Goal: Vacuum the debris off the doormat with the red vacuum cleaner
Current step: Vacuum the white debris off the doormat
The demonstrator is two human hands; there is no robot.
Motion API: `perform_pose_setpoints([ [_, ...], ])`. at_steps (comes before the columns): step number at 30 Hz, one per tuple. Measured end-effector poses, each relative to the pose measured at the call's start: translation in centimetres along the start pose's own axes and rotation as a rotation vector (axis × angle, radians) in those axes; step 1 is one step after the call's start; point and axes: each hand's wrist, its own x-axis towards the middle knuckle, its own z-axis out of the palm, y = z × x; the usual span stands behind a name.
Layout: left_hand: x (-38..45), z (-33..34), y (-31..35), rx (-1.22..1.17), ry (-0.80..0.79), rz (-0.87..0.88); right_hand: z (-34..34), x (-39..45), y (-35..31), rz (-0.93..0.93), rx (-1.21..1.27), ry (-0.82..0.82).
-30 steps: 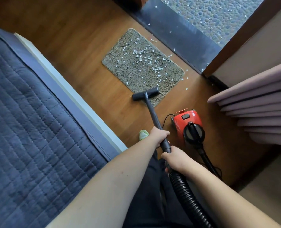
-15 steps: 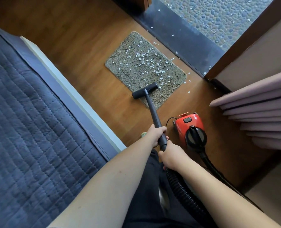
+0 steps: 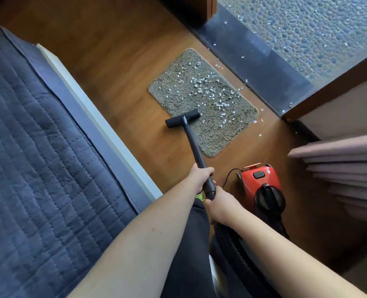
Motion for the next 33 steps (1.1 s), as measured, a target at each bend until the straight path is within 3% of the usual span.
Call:
perform_pose_setpoints([
  [9, 0.8, -3.6, 3.9, 0.090, -0.009, 0.010, -0.2, 1.1, -6.4, 0.093, -0.001, -0.025],
  [14, -1.4, -2.0, 2.9, 0.093, -0.056, -0.024, -0.6, -1.3, -4.2, 0.067, -0.038, 0.020],
  [23, -5.3, 2.2, -0.4, 0.175, -0.169, -0.024, 0.3, -5.7, 1.6, 0.090, 0.227, 0.033],
  [33, -3.9, 3.7, 2.5, 0.306, -0.126, 0.033, -1.3, -3.3, 1.1, 0.092, 0.301, 0.094],
])
